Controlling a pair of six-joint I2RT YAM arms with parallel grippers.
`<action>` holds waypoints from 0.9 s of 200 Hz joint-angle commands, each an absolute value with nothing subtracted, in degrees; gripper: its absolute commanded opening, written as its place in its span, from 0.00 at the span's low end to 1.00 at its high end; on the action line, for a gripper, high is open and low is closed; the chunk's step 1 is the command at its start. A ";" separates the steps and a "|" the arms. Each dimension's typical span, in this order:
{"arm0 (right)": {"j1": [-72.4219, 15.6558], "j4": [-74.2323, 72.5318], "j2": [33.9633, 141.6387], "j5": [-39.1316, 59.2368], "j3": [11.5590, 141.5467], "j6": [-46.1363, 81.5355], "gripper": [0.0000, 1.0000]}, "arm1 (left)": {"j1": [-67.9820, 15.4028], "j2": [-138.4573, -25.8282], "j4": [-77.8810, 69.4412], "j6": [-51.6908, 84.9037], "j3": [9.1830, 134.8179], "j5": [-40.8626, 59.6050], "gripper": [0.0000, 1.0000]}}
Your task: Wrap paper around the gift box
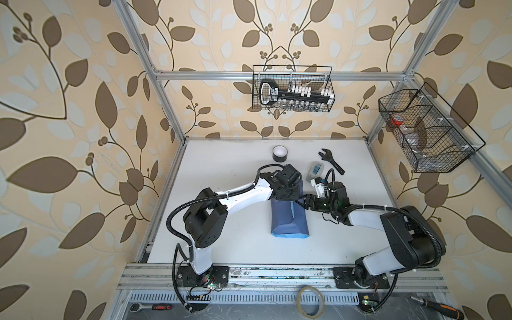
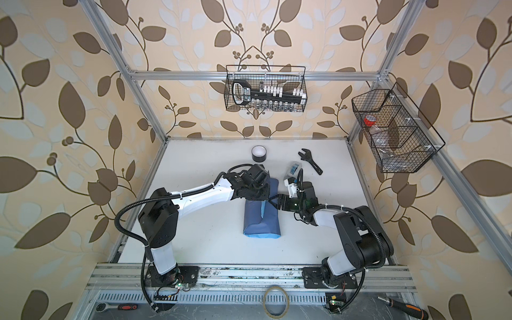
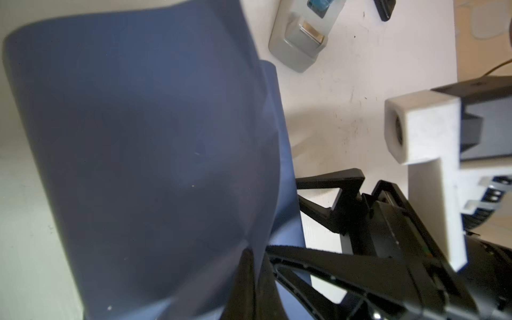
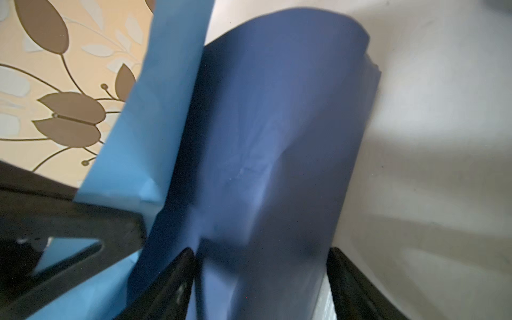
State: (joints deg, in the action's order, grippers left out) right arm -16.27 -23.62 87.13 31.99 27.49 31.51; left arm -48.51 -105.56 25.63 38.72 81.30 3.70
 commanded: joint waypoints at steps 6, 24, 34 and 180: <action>-17.39 -15.55 90.16 28.66 24.60 30.06 0.75 | -48.08 -103.54 20.15 41.92 79.64 7.71 0.00; -17.37 -15.49 90.09 28.62 24.52 30.06 0.75 | -47.41 -102.86 16.08 44.18 76.95 9.09 0.00; -17.37 -15.54 90.09 28.65 24.52 30.06 0.75 | -46.90 -102.28 13.45 45.64 74.94 10.06 0.00; -17.66 -16.00 90.79 28.51 24.49 30.41 0.75 | -45.53 -96.75 -13.49 56.35 60.39 16.00 0.00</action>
State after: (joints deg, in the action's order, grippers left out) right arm -16.75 -24.93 87.83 31.97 27.42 31.92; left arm -46.00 -100.38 -3.66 53.60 62.61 13.17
